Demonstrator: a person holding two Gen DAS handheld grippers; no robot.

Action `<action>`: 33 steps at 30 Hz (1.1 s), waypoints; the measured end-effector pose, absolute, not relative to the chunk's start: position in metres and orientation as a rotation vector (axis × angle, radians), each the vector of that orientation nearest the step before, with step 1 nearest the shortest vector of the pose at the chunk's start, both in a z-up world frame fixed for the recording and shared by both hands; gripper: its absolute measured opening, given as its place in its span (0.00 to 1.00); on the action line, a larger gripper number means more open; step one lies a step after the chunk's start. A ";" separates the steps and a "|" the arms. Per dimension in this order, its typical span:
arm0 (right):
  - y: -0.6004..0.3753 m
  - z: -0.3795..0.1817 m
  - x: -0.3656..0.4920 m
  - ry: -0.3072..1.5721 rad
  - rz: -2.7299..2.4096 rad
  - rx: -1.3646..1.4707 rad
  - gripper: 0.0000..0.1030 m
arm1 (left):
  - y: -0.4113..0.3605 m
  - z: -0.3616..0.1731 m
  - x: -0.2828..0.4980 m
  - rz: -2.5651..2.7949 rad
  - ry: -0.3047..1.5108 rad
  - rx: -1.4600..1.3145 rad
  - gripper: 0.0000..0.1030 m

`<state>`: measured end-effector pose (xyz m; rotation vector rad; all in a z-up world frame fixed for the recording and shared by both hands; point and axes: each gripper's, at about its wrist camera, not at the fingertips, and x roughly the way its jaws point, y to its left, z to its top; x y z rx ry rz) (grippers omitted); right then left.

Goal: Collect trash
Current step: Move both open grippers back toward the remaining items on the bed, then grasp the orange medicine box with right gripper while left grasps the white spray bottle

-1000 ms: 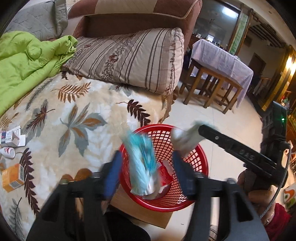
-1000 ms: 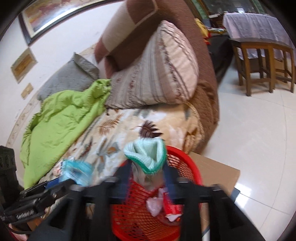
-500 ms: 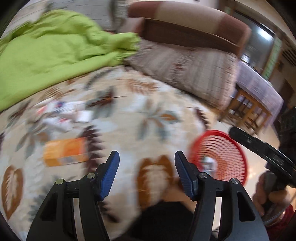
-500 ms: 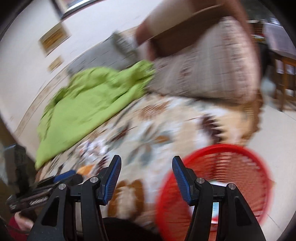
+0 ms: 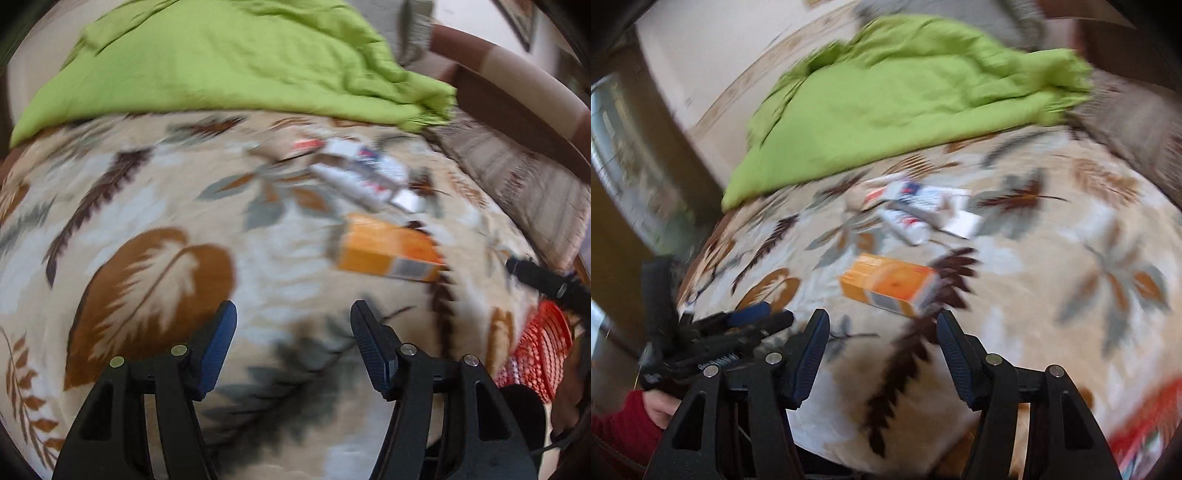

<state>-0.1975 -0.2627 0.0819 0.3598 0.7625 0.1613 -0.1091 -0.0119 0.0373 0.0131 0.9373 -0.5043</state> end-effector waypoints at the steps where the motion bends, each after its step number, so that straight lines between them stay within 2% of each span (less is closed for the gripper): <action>1: -0.261 0.082 -0.186 0.761 0.187 0.353 0.68 | -0.005 0.032 -0.103 -0.499 0.961 -0.026 0.61; 2: -0.261 0.080 -0.166 0.787 0.219 0.343 0.75 | -0.005 0.030 -0.100 -0.496 0.970 -0.044 0.61; 11: -0.275 0.036 -0.065 0.944 0.265 0.417 0.75 | 0.013 0.026 -0.088 -0.455 0.979 -0.137 0.61; 17: -0.251 0.028 -0.073 1.020 0.390 0.374 0.75 | 0.013 0.025 -0.088 -0.452 0.975 -0.141 0.61; 22: -0.212 0.029 -0.097 1.032 0.397 0.165 0.74 | 0.011 0.027 -0.088 -0.449 0.966 -0.135 0.61; 24: -0.200 0.023 -0.100 1.033 0.324 0.063 0.70 | 0.010 0.026 -0.088 -0.447 0.966 -0.132 0.61; 26: -0.187 0.014 -0.099 1.047 0.281 -0.005 0.50 | 0.010 0.027 -0.087 -0.445 0.965 -0.131 0.61; 30: -0.187 0.019 -0.107 0.990 0.201 0.004 0.48 | 0.012 0.026 -0.085 -0.439 0.969 -0.136 0.61; 33: -0.203 0.041 -0.128 0.828 0.150 0.169 0.48 | 0.006 0.026 -0.084 -0.447 0.981 -0.118 0.61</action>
